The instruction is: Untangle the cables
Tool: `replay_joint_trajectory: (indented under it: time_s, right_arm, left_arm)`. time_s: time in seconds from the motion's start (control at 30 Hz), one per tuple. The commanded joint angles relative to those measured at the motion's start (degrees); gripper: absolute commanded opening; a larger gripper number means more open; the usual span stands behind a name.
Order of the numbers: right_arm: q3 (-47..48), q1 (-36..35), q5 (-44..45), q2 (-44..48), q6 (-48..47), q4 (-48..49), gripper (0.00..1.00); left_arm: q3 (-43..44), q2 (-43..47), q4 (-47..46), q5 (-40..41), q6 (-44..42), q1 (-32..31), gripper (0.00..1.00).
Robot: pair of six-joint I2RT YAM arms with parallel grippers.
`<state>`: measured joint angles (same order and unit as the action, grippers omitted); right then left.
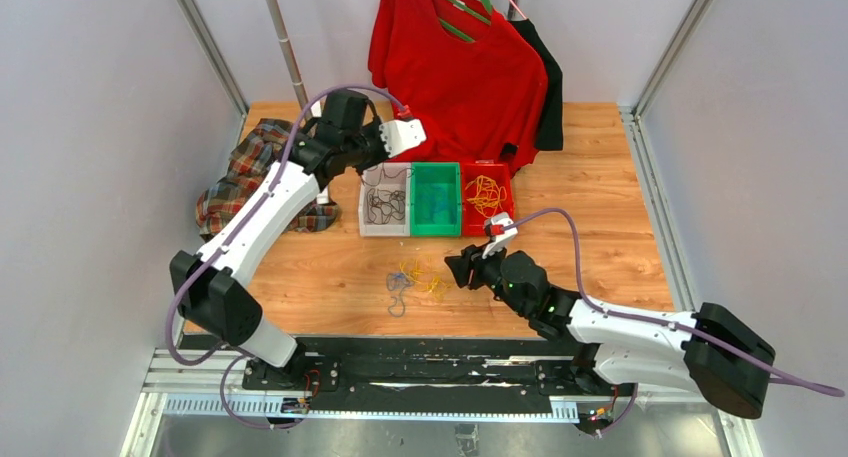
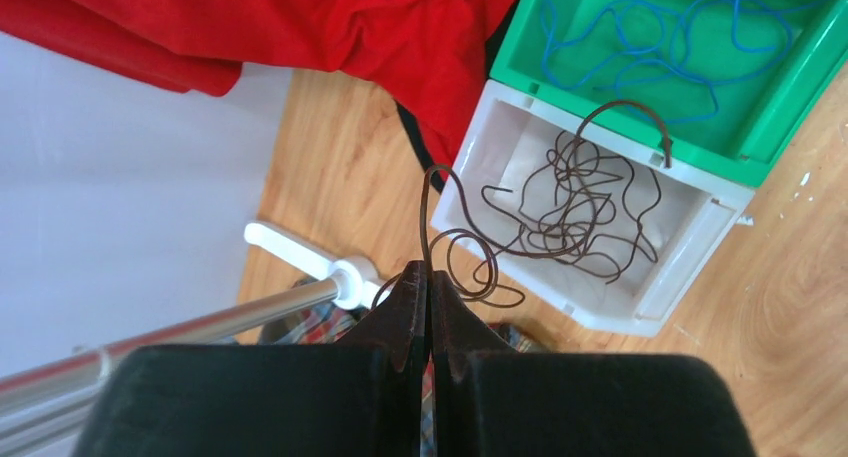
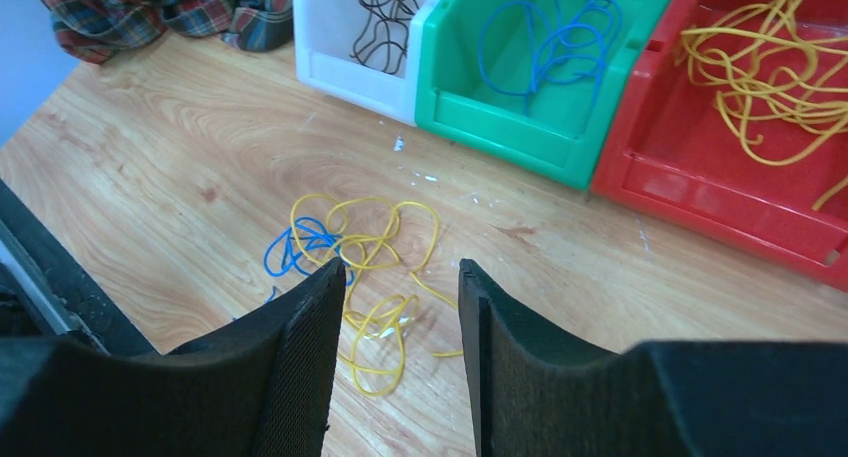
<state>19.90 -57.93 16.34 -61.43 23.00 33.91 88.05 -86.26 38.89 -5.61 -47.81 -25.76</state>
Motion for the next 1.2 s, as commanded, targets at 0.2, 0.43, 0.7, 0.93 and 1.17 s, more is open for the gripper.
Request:
replay_joint_trajectory:
  time_s: [0.2,0.43,0.7,0.93,1.17]
  right_arm:
    - [0.19,1.15,4.17,4.42,-1.57,-7.56,0.46]
    - [-0.31,1.39,4.93,5.56,-1.65,-9.36,0.46]
    - [0.06,1.57,5.0,5.45,-0.98,-10.96,0.47]
    - [1.73,1.6,4.75,5.47,-1.09,-13.35,0.49]
    - [2.68,1.64,5.01,6.41,-1.73,-15.43,0.49]
  left_arm:
    - [-1.76,-8.24,-11.69,1.64,3.4,1.4,0.0]
    - [-6.39,-9.55,-17.32,5.57,2.84,1.87,0.0]
    - [-10.73,-10.06,-18.54,5.42,4.84,2.13,0.0]
    - [-12.65,-12.8,-18.96,4.04,8.08,2.17,0.0]
    - [-15.82,-15.61,-23.8,7.1,8.2,2.19,0.0]
